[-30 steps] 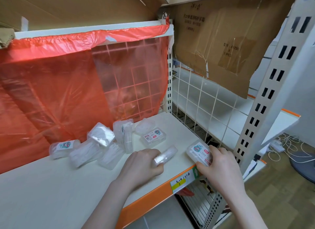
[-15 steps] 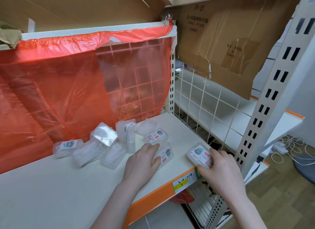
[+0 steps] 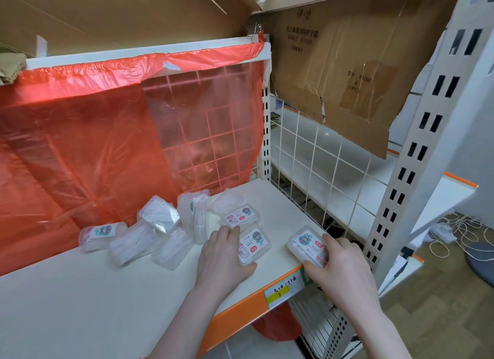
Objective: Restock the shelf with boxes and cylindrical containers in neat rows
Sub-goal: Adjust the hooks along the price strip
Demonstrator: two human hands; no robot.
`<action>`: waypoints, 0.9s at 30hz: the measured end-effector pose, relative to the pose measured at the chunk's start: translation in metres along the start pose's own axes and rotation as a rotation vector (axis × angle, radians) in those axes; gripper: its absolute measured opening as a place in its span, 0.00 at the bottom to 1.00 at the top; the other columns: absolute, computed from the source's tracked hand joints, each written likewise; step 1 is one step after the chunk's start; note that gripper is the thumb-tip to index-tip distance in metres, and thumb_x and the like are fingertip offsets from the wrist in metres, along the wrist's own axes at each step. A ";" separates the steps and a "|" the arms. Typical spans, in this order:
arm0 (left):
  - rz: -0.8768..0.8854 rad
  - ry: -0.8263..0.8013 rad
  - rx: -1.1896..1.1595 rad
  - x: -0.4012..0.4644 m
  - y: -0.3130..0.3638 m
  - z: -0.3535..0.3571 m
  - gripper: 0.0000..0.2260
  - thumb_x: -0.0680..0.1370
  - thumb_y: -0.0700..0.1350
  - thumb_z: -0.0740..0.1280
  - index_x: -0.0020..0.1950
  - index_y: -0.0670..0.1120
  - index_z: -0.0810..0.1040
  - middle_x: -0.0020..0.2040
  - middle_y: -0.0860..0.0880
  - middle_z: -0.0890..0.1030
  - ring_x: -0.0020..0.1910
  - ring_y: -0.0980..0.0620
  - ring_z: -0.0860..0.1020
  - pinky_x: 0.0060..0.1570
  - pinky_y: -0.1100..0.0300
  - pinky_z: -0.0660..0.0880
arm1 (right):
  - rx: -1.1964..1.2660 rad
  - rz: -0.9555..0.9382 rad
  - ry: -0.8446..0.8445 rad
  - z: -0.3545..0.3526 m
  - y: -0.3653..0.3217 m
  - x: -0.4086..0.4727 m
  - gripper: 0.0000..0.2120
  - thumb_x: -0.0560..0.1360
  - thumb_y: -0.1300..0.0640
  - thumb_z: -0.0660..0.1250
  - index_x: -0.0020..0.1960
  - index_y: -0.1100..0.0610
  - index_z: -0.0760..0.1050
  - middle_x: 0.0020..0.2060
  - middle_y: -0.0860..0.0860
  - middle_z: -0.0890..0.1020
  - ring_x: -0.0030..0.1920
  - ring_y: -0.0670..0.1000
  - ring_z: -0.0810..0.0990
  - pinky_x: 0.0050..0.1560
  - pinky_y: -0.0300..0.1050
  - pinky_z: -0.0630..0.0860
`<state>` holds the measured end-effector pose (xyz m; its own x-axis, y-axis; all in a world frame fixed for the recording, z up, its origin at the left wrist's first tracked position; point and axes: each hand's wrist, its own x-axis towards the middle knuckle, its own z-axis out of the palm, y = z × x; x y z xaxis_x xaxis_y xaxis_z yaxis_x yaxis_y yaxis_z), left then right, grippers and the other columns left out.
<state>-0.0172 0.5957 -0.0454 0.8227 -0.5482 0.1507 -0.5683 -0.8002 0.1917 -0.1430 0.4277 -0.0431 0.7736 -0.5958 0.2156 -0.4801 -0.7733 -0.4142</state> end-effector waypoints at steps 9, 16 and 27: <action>-0.118 0.052 -0.001 -0.015 0.002 -0.007 0.26 0.69 0.57 0.64 0.66 0.52 0.67 0.58 0.53 0.72 0.58 0.52 0.70 0.54 0.61 0.66 | 0.023 -0.067 -0.024 0.005 0.002 0.007 0.26 0.69 0.46 0.67 0.63 0.56 0.71 0.51 0.51 0.75 0.54 0.53 0.70 0.52 0.45 0.69; -0.256 0.083 -0.006 -0.058 -0.021 -0.027 0.26 0.68 0.55 0.67 0.65 0.52 0.67 0.55 0.53 0.69 0.57 0.52 0.70 0.52 0.62 0.67 | 0.065 -0.186 -0.062 0.015 -0.021 0.007 0.26 0.66 0.50 0.70 0.62 0.58 0.73 0.51 0.55 0.77 0.54 0.57 0.71 0.51 0.48 0.68; -0.406 0.033 0.002 -0.173 -0.105 -0.078 0.30 0.67 0.54 0.68 0.68 0.53 0.66 0.57 0.54 0.69 0.58 0.54 0.71 0.52 0.63 0.67 | 0.095 -0.446 -0.135 0.027 -0.107 -0.046 0.25 0.65 0.48 0.69 0.60 0.55 0.73 0.50 0.52 0.76 0.53 0.54 0.71 0.50 0.47 0.69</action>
<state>-0.1009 0.7935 -0.0163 0.9792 -0.1799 0.0944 -0.1977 -0.9504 0.2401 -0.1161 0.5431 -0.0322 0.9457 -0.1713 0.2764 -0.0536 -0.9204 -0.3873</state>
